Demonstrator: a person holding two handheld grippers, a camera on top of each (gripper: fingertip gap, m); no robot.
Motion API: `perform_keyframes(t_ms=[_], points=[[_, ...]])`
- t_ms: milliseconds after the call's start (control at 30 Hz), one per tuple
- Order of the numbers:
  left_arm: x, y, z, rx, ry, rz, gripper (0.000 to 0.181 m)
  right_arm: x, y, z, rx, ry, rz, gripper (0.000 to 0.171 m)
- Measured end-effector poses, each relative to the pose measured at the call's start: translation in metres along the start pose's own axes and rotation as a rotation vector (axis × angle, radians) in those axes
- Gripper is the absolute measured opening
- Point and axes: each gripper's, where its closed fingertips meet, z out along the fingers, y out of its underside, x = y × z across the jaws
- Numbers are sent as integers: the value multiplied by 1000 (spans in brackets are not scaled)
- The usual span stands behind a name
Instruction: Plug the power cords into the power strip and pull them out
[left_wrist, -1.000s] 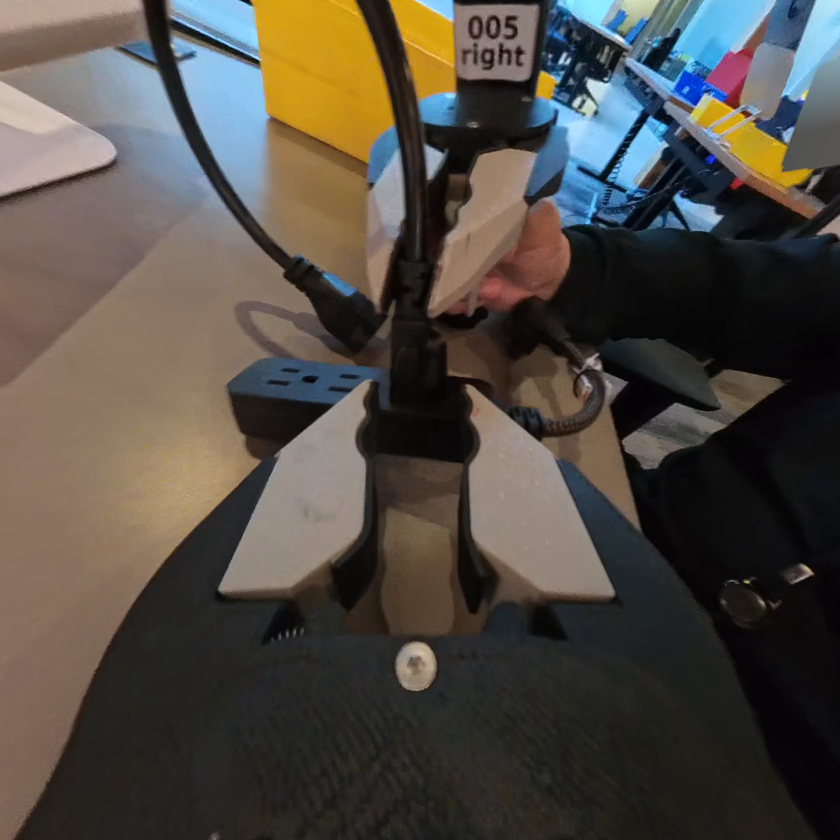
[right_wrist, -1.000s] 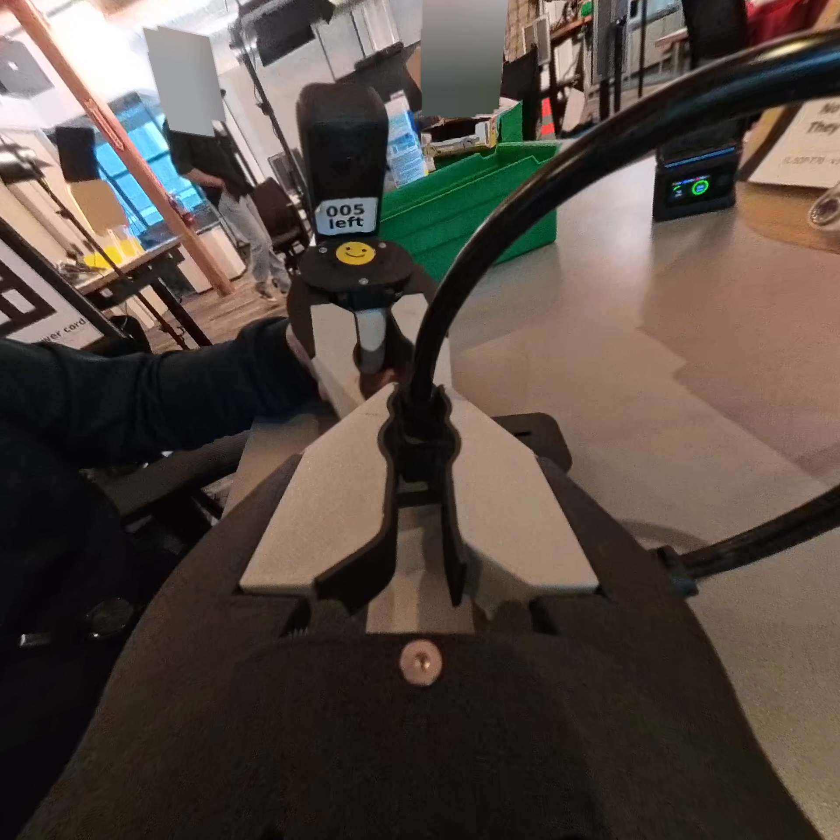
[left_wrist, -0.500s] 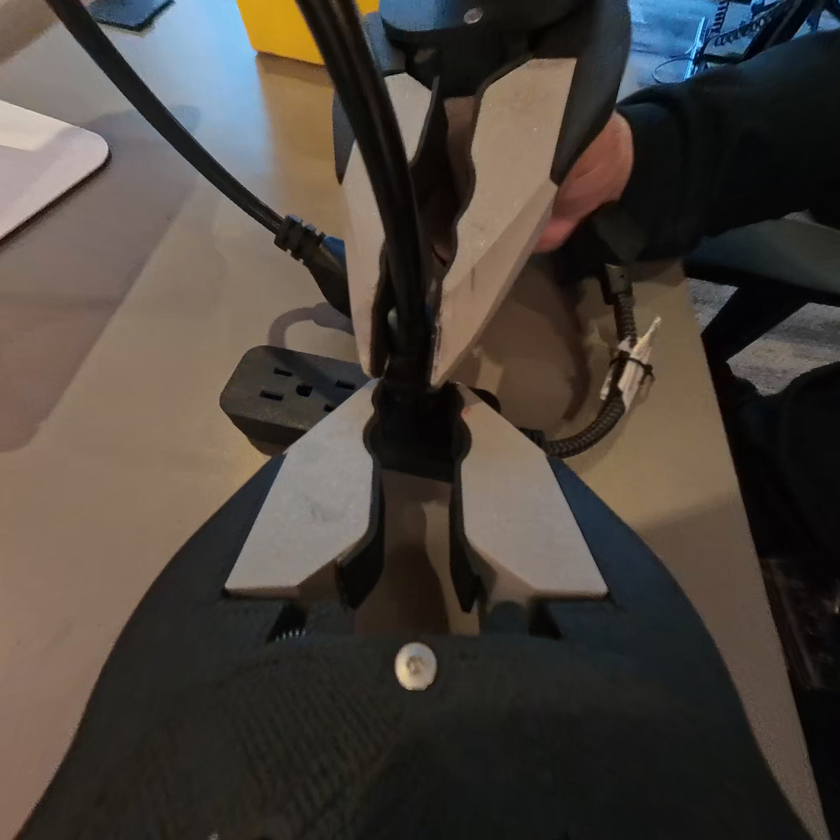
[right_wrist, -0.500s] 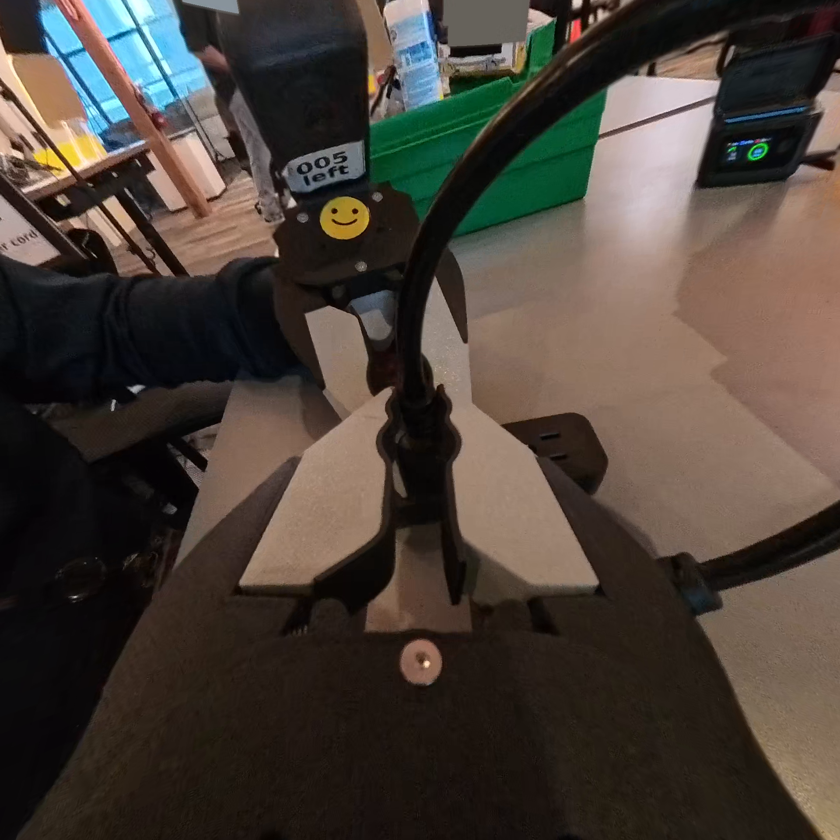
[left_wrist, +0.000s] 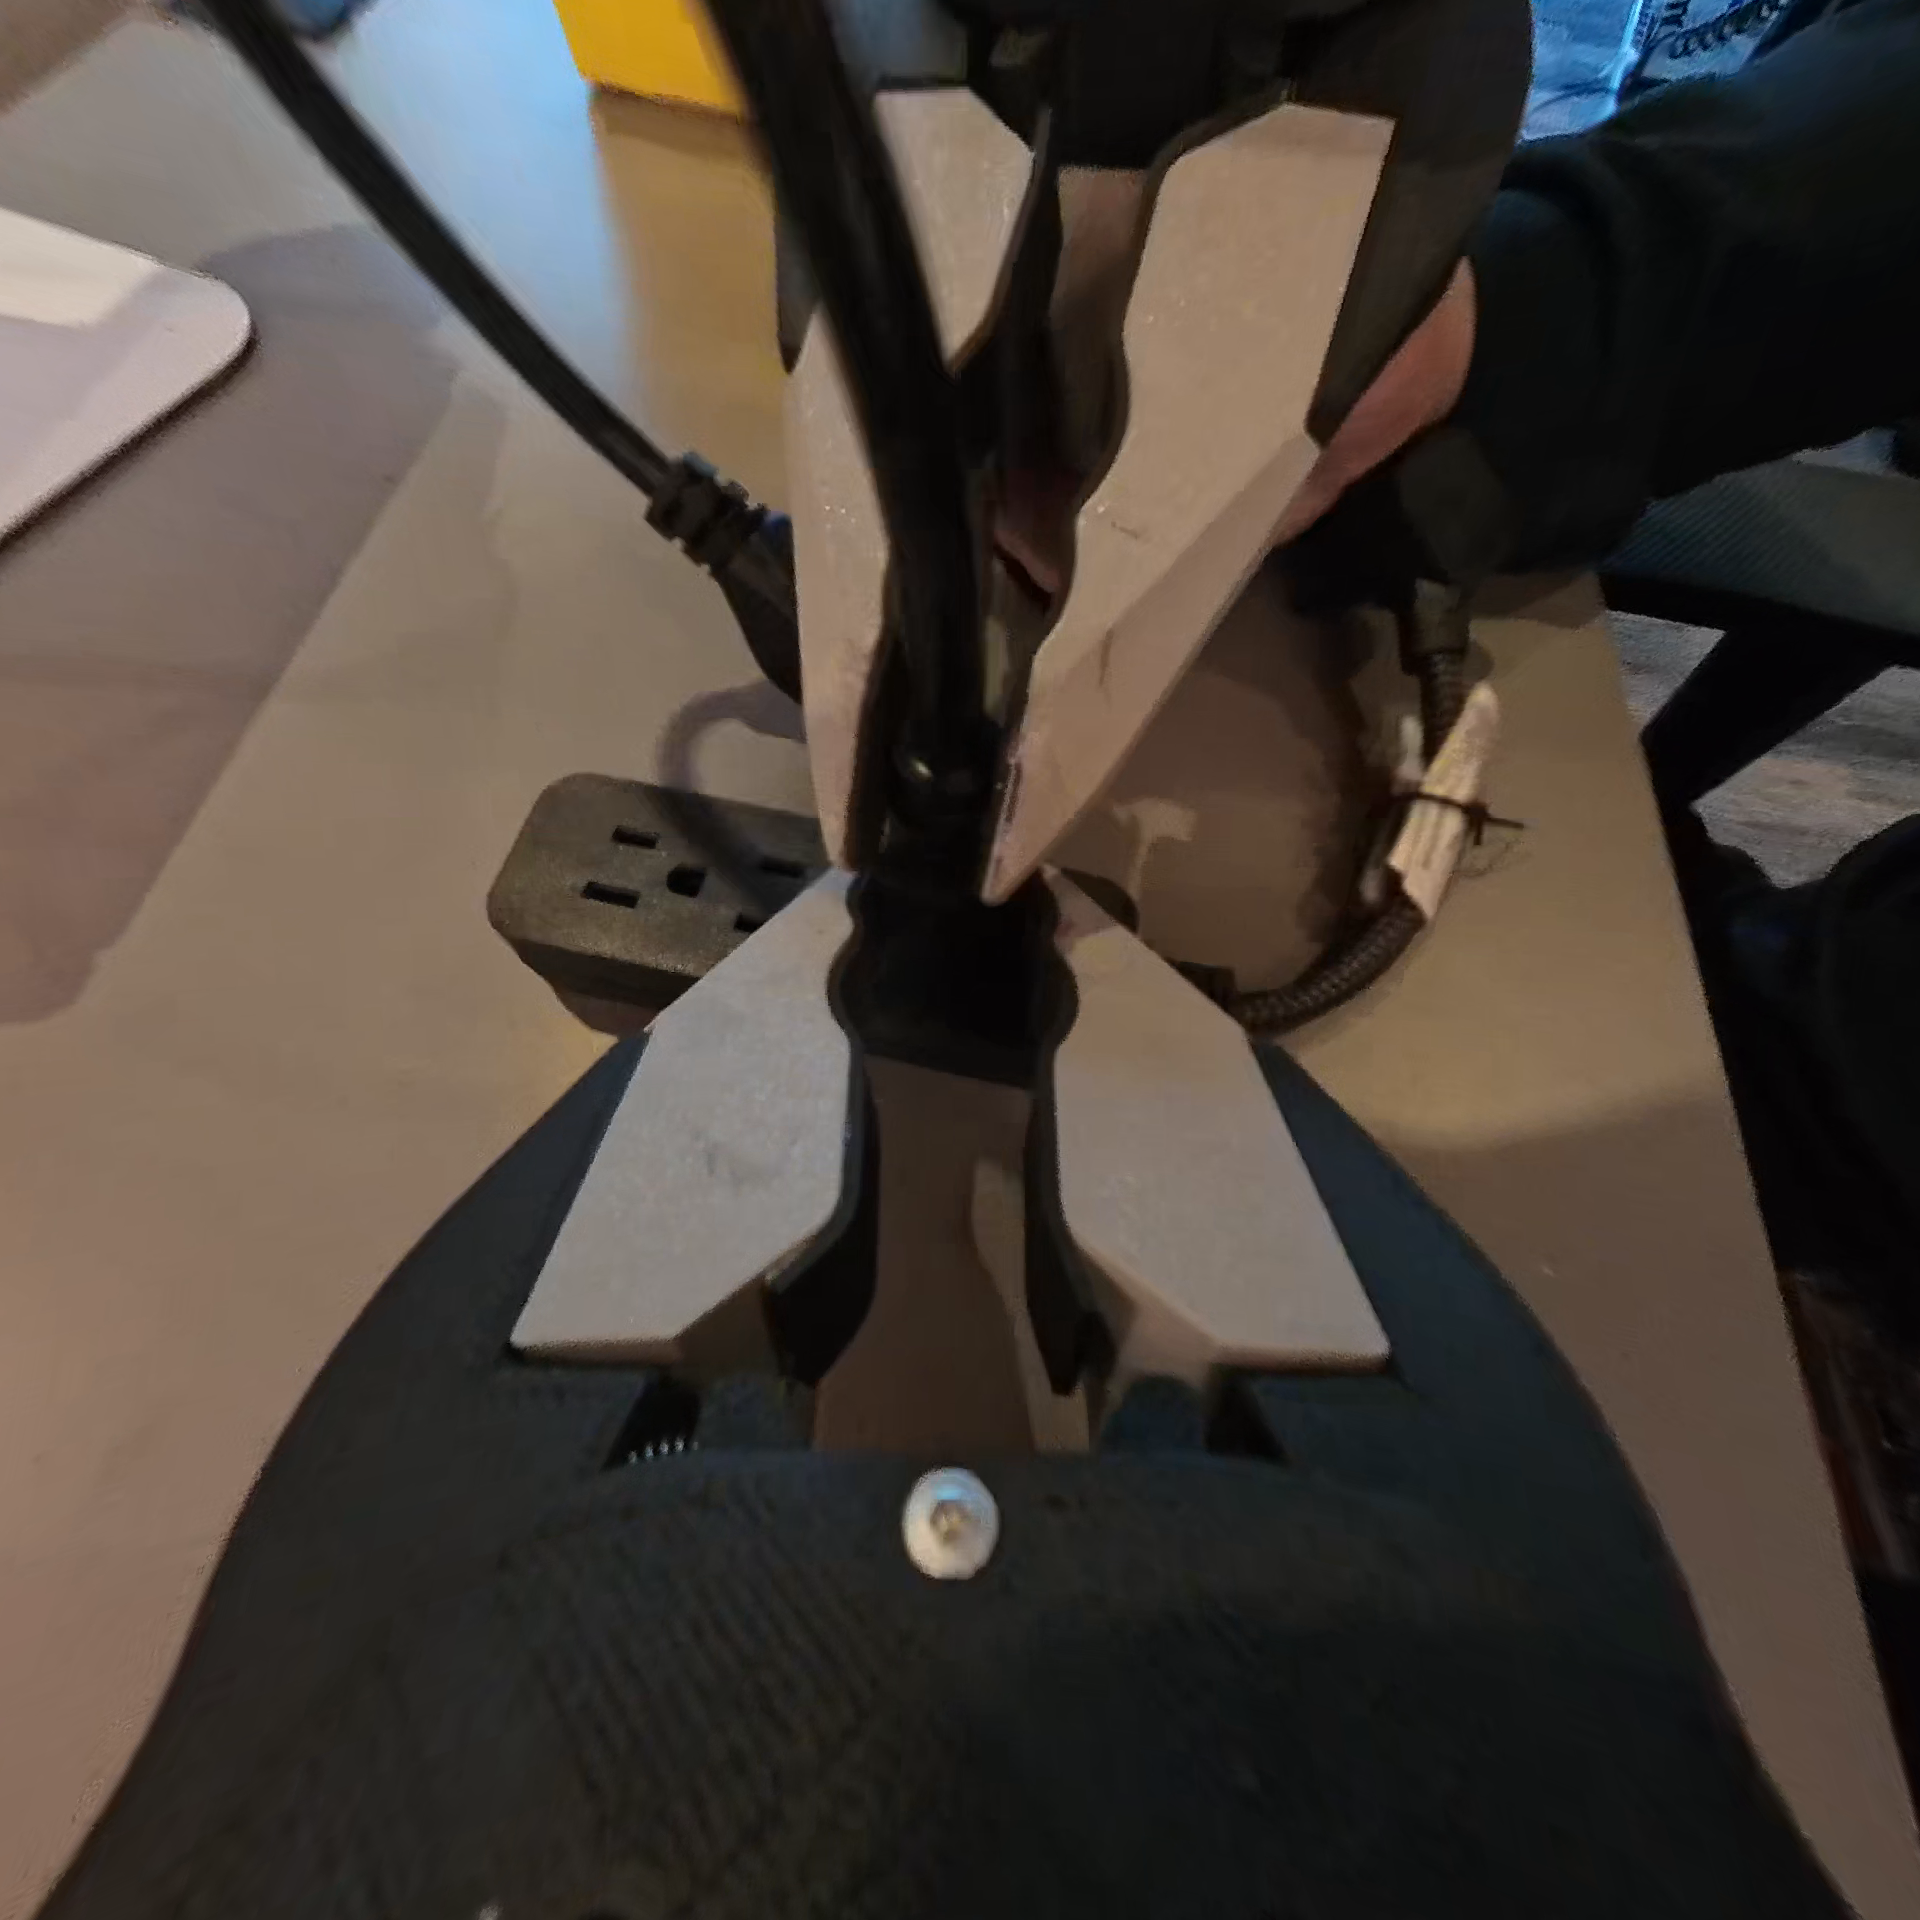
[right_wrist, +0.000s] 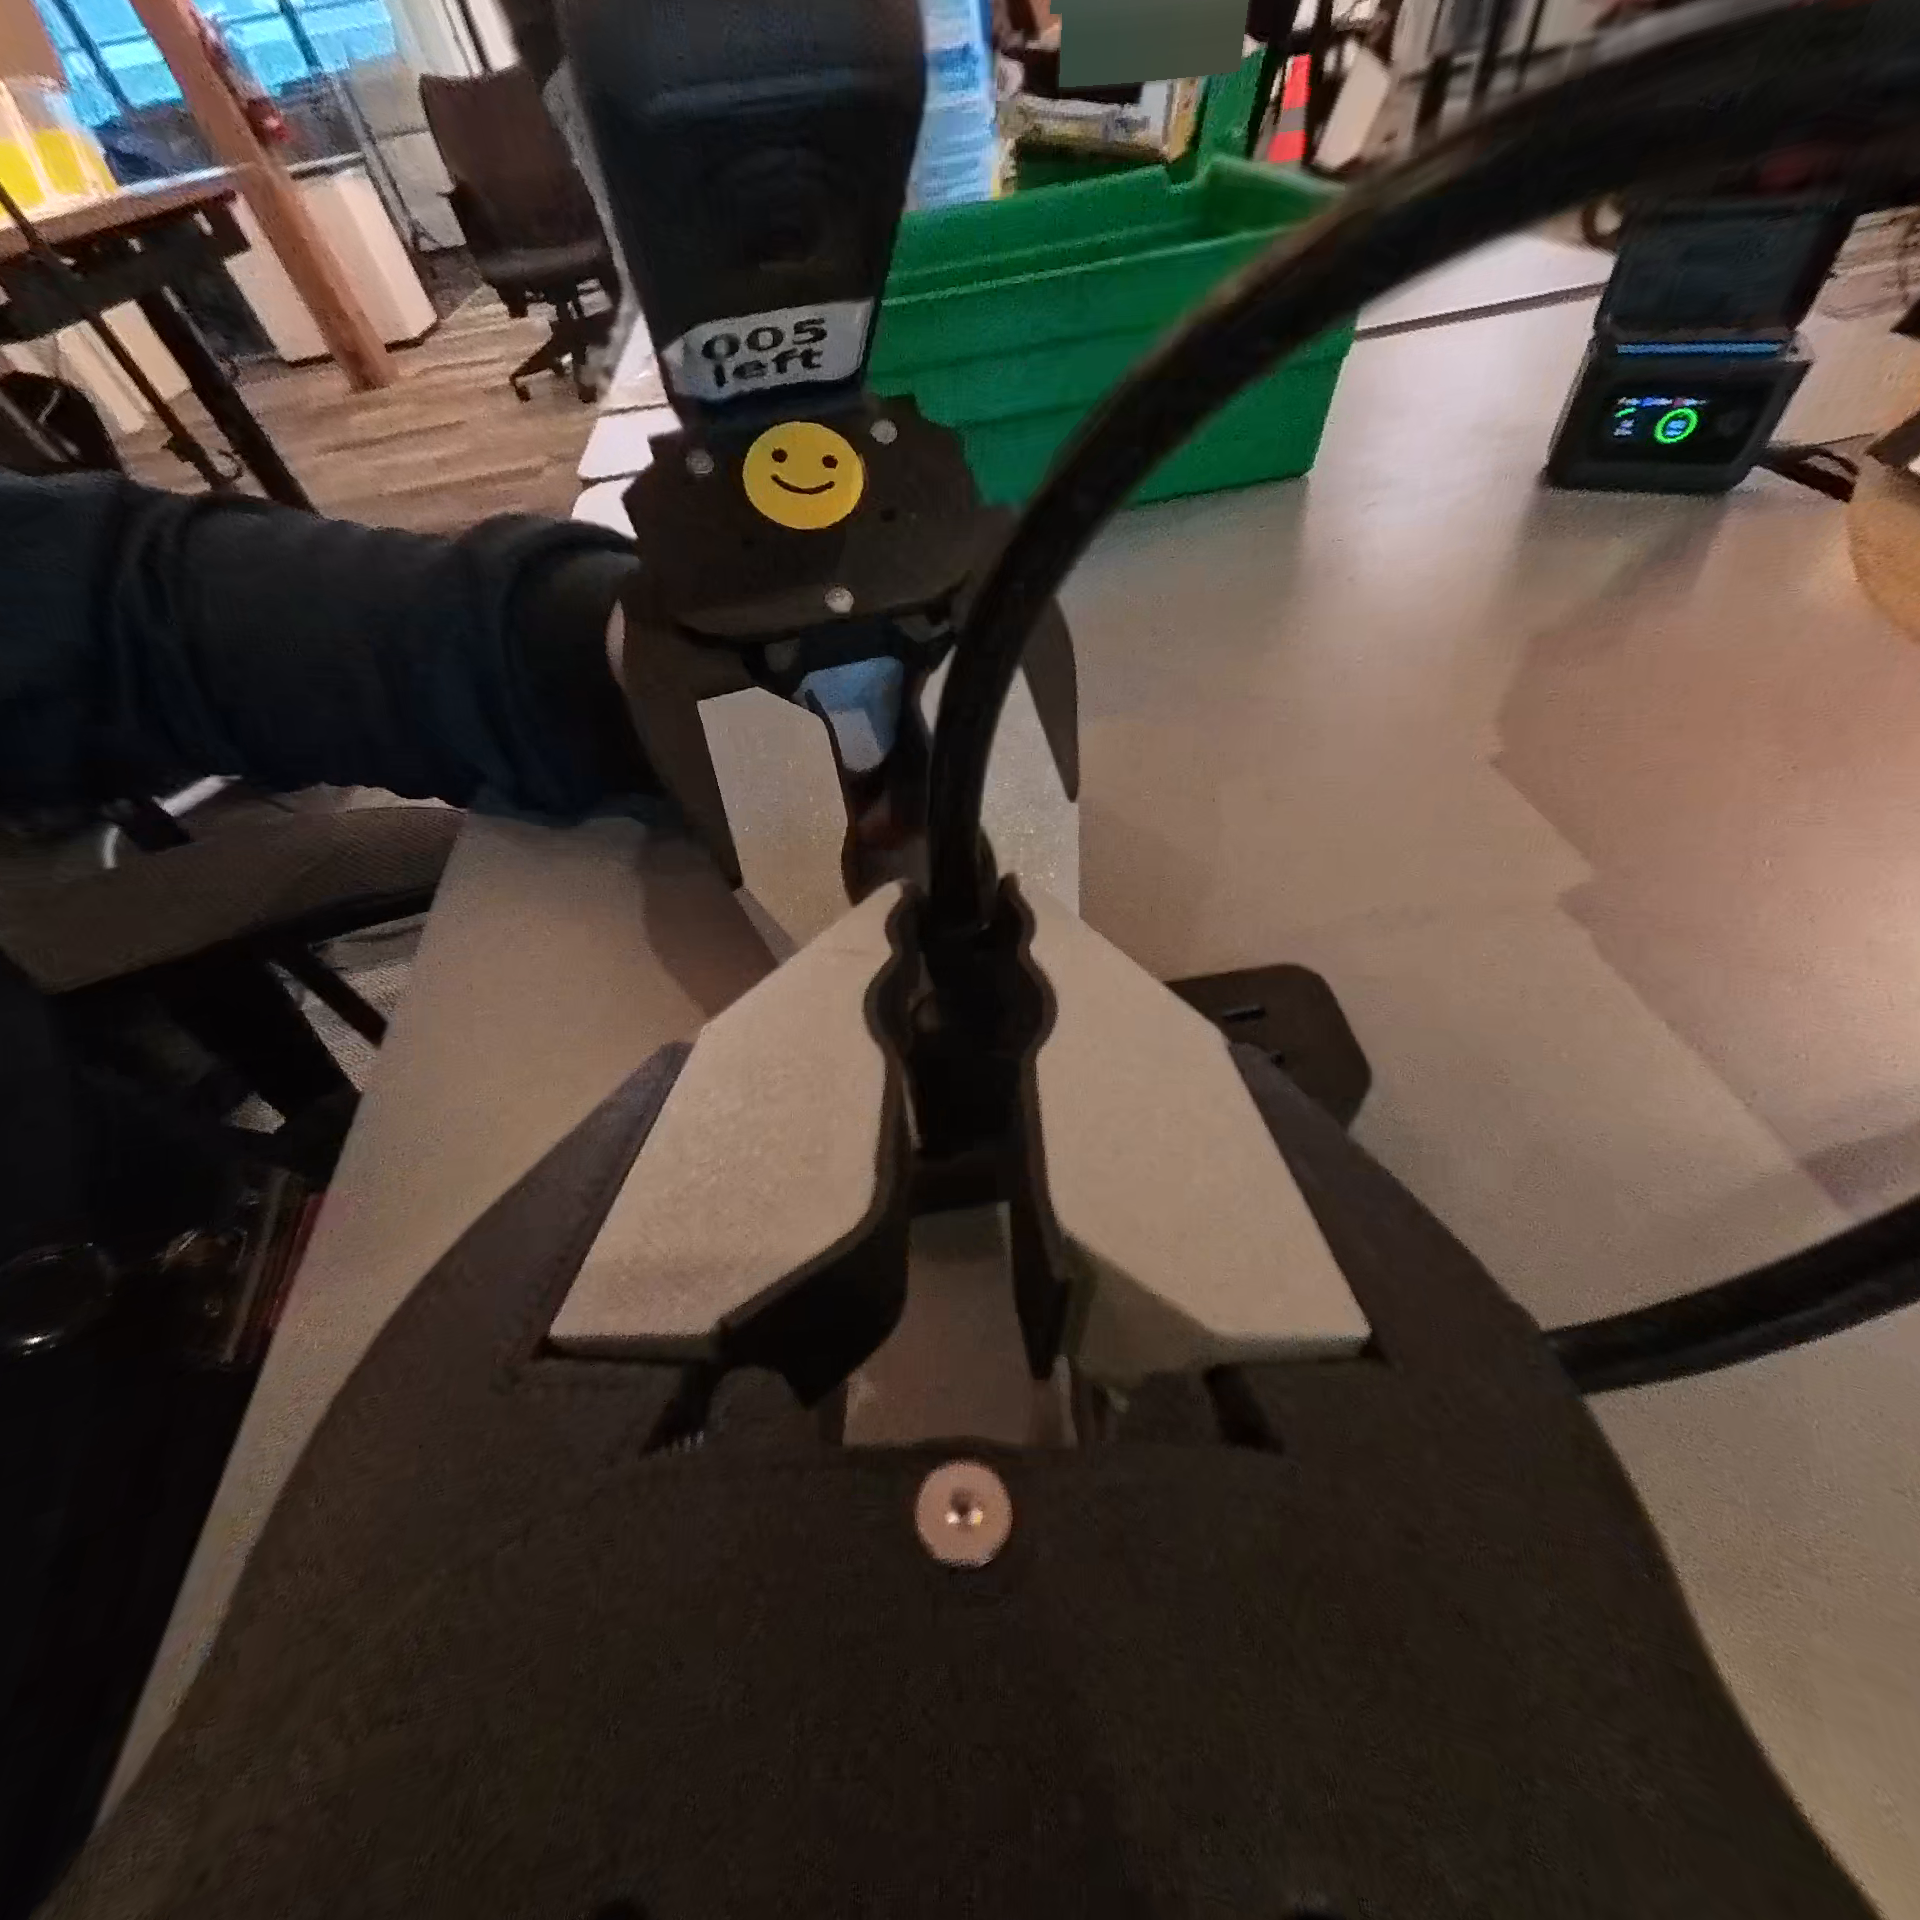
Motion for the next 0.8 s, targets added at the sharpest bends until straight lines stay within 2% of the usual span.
perform_keyframes(t_ms=[100,267,400,500,633,800], points=[[-2,0,0,3,-33,9,29,3,-1,1,11,-11,61,11],[-2,-2,1,8,-18,-4,28,-1,1,-3,-16,34,-50,11],[-7,-1,0,6,-65,-23,28,8,-1,1,-2,38,29,12],[0,-1,1,5,-11,-6,28,-3,2,-3,-38,54,-75,11],[-7,-1,1,6,-62,-33,30,10,-1,0,-6,31,53,11],[6,0,-1,7,-4,24,28,-8,1,-3,-29,16,-96,11]])
